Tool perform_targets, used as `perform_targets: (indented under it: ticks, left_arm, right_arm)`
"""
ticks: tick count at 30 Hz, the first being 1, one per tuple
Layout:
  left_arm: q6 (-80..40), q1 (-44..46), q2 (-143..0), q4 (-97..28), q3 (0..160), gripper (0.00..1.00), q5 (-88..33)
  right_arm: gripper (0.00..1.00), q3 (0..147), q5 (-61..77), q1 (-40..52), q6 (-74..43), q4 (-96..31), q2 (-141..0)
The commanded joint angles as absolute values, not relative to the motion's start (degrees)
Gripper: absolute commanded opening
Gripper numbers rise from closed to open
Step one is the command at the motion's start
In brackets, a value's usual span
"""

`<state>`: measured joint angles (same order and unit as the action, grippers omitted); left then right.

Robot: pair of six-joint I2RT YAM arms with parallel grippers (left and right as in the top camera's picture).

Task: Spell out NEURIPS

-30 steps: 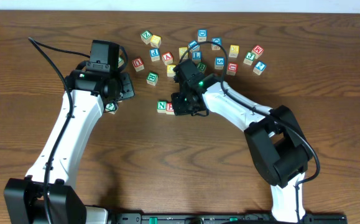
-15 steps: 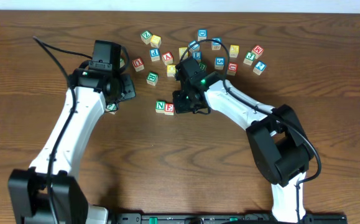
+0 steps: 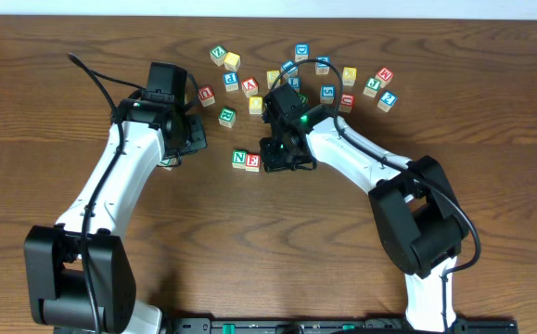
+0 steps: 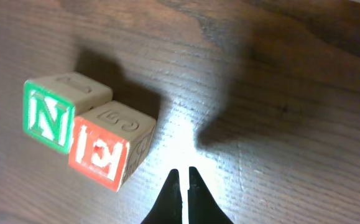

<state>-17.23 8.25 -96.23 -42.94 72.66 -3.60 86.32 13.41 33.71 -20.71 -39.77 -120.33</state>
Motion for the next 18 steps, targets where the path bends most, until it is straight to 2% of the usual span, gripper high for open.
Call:
perform_targets:
  ticks: [1, 9, 18]
  left_arm:
    - [-14.15, 8.03, -94.56, -42.78, 73.65, 0.08, -3.81]
    - [-13.78, 3.79, -92.25, -42.65, 74.06, 0.08, -3.75]
    - [-13.78, -3.16, -92.25, -42.78, 74.06, 0.08, -3.81]
  right_arm:
    - [0.01, 88.18, 13.91, 34.22, -17.02, -40.58, -114.91]
    - [0.01, 87.96, 13.26, 39.72, -17.08, -41.01, -115.83]
    - [0.01, 87.94, 4.67, 45.34, -18.90, -41.01, -117.40]
